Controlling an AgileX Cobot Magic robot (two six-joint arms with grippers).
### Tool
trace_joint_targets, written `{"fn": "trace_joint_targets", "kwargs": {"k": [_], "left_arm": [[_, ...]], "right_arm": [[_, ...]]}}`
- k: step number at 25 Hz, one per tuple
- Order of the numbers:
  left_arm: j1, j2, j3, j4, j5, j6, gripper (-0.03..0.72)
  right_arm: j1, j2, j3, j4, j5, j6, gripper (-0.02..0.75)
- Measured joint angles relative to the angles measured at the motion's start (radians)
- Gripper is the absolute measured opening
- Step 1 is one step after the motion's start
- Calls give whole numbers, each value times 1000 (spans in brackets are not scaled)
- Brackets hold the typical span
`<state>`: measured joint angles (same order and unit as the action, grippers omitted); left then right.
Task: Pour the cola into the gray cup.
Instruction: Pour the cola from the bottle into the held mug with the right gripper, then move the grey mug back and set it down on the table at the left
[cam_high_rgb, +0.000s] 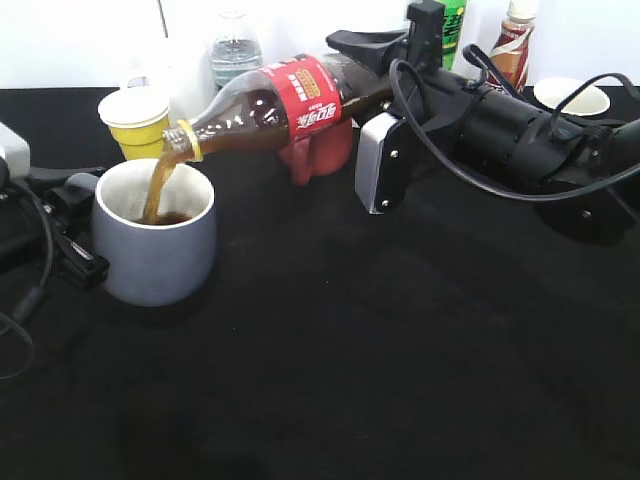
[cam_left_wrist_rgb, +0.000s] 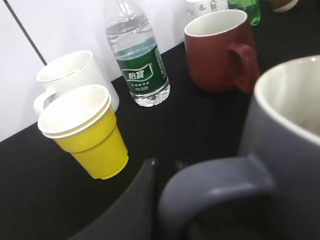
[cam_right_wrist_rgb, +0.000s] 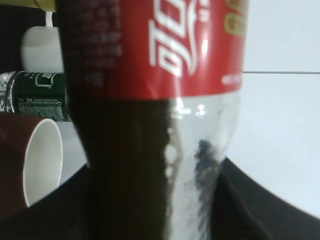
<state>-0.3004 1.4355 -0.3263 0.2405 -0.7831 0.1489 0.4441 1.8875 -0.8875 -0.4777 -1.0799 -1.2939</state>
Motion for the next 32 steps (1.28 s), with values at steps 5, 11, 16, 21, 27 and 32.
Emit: {"fn": "trace_joint_targets", "kwargs": {"k": [5,11,16,21,27,32], "left_arm": [[0,0,0,1,-8,2,61],[0,1,0,1,-8,3,61],[0,2,0,1,-8,3,61],[0,5,0,-12,-25,3,61],[0,8,0,-22,-72,-25,61],[0,8,0,-32,-79,-43,61]], "right_arm": [[0,0,-1,0,-2,-5,384],[0,0,-1,0,-7,-24,384],[0,0,-2,0,-8,-26,384],[0,0,-2,-5,-11,58,384],[28,4,-2,-15,-14,321,384],[57,4,-2,22,-15,846,384]]}}
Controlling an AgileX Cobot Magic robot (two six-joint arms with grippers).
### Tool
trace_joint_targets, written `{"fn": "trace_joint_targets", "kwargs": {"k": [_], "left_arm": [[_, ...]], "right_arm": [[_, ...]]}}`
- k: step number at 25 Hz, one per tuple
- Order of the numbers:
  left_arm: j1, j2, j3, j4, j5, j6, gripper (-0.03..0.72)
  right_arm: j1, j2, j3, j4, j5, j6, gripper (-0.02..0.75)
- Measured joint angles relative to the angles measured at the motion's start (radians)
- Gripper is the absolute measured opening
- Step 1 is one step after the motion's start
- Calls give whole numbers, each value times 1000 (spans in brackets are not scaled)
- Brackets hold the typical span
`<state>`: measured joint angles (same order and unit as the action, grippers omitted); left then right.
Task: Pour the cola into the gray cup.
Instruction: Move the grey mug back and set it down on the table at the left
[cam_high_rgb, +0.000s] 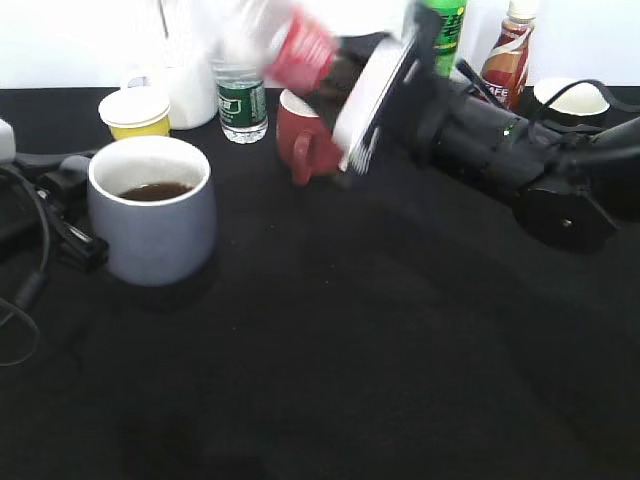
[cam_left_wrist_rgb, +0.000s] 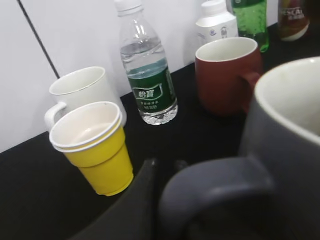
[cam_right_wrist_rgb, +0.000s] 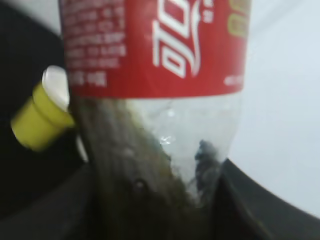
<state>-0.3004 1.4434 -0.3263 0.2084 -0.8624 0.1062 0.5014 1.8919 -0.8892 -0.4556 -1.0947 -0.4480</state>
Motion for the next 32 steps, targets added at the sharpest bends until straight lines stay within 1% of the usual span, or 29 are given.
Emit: {"fn": "trace_joint_targets", "kwargs": {"k": [2,3,4,5,7,9,10,12,13,15,16,18,19,20,22,26,30,32], "left_arm": [[0,0,0,-18,-31,-1,61],[0,0,0,-48,-47,-4,61],[0,0,0,-91,-51,-4,61],[0,0,0,-133,-63,-4,61],[0,-2,0,-186,-81,-5,61],[1,-37,2,-298,-83,4,61],[1,-55,2,-352,-88,46,61],[10,-62,2,-461,-97,102,61],[36,-62,2,-471,-98,109,61],[133,-62,2,-470,-120,112,61],[198,-56,-2,-467,-127,112,61],[306,11,-50,-452,-131,112,61],[340,68,-93,-429,-133,112,61],[357,126,-140,-410,-134,112,61],[361,260,-245,-384,-135,111,61],[361,524,-444,-357,-134,53,61],[361,686,-600,-309,-130,44,60],[361,724,-665,-289,-118,31,60]], "right_arm": [[0,0,0,8,0,290,384],[0,-6,2,12,-1,394,384],[0,-17,17,37,-4,448,384],[0,-30,45,96,-11,473,384],[0,-58,136,252,-47,484,384],[0,-86,233,383,-77,472,384],[0,-92,270,444,-82,448,384],[0,-92,314,544,-82,426,384],[-1,-92,321,558,-82,425,384],[-1,-92,322,561,-82,422,384],[-1,-92,322,561,-82,422,384],[-1,-93,322,561,-82,422,384],[-1,-100,322,561,-82,422,384],[-1,-114,322,561,-83,421,384],[-1,-131,322,561,-84,421,384],[-1,-131,322,561,-83,420,384],[-1,-131,322,561,-83,420,384],[-1,-131,322,561,-83,420,383]]}}
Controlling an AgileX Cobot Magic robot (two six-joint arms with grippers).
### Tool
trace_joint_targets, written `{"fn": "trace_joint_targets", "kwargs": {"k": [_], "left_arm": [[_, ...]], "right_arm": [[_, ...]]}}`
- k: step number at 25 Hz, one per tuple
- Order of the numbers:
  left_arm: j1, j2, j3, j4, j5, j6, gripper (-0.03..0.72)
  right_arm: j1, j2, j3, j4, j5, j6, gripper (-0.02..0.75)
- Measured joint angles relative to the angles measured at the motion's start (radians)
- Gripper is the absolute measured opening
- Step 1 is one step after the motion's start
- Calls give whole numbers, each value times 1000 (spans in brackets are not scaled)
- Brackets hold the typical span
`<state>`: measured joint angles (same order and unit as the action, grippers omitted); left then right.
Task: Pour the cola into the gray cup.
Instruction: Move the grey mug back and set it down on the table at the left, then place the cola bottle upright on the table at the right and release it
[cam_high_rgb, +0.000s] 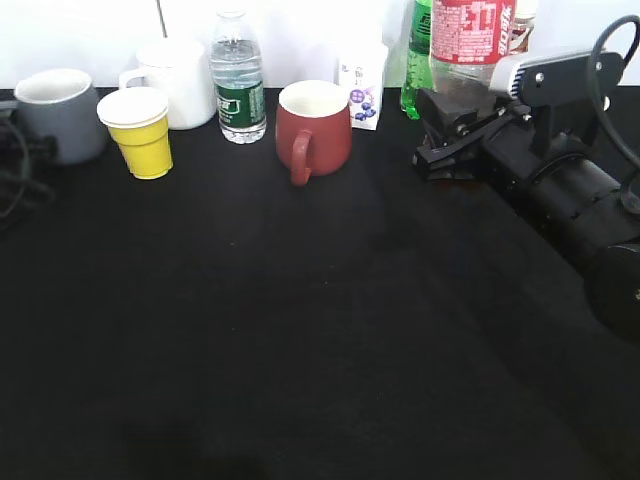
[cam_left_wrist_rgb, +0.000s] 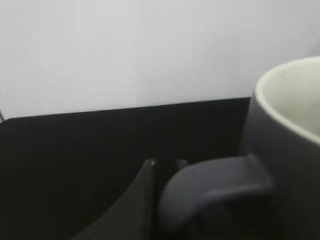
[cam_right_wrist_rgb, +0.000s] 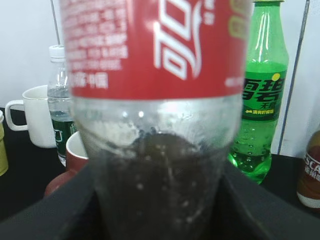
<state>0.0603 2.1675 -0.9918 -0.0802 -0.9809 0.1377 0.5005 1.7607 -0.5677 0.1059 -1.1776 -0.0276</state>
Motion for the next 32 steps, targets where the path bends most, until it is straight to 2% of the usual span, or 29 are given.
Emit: {"fn": "trace_joint_targets", "kwargs": {"k": [3,4,6,8,10,13,16,18,21,26,32], "left_arm": [[0,14,-32,6,21,-6,69],[0,14,-32,6,22,-11,111],[0,10,-13,6,-1,-12,262],[0,-3,38,5,-26,-13,342],[0,-72,133,3,-31,-14,355],[0,-244,313,2,-52,-14,356],[-13,-470,464,3,13,-14,357],[-40,-605,516,13,90,-14,357],[-100,-765,535,20,190,-14,357],[-150,-804,536,30,206,-14,357],[-161,-804,536,41,209,-14,357]], "right_arm": [[0,0,0,0,0,-2,373],[0,0,0,0,0,-2,373],[0,0,0,0,0,-2,373],[0,0,0,0,0,-2,373],[0,0,0,10,0,-3,372],[0,0,-10,91,1,-60,372],[-14,40,-112,121,-1,-96,372],[-33,134,-206,123,-1,-99,372],[-69,281,-330,125,0,-100,372],[-80,445,-468,123,0,-96,372],[-80,562,-571,123,-19,-91,372]]}}
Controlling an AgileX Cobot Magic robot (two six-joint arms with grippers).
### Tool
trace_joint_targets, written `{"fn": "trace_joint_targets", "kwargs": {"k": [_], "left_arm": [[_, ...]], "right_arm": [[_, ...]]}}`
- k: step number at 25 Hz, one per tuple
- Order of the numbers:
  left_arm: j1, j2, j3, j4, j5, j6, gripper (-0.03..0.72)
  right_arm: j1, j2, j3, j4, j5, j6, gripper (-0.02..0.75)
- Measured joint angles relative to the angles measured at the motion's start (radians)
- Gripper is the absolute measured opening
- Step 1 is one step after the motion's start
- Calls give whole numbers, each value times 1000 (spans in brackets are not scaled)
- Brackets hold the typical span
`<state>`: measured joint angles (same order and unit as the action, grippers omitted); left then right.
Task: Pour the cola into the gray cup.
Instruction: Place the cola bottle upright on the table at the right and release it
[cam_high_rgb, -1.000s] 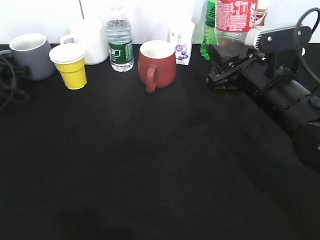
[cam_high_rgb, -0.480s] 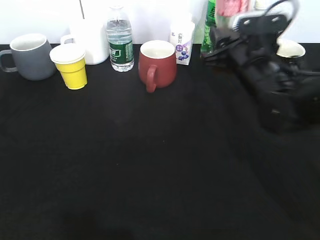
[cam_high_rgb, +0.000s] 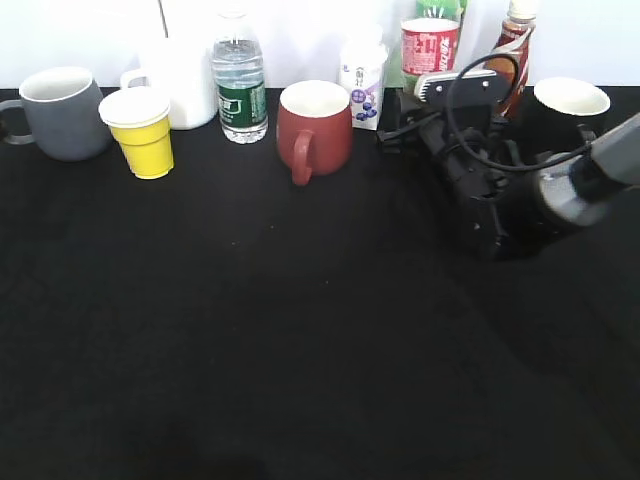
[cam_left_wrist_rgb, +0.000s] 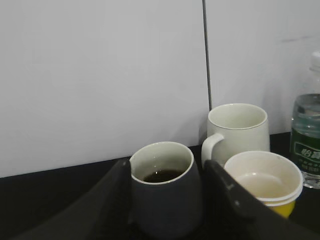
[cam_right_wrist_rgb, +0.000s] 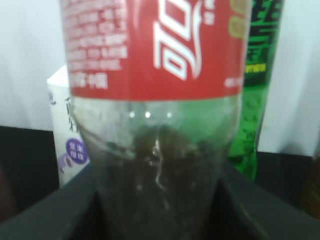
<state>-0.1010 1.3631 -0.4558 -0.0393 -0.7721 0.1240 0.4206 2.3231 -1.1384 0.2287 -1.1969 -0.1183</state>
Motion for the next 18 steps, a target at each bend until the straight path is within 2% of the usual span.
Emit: {"fn": "trace_joint_targets", "kwargs": {"k": [12,18], "left_arm": [[0,0,0,3,-4,0,356],[0,0,0,4,-4,0,356]], "right_arm": [[0,-4,75,-12,-71,21,378],[0,-11,83,-12,-67,25,448]]}}
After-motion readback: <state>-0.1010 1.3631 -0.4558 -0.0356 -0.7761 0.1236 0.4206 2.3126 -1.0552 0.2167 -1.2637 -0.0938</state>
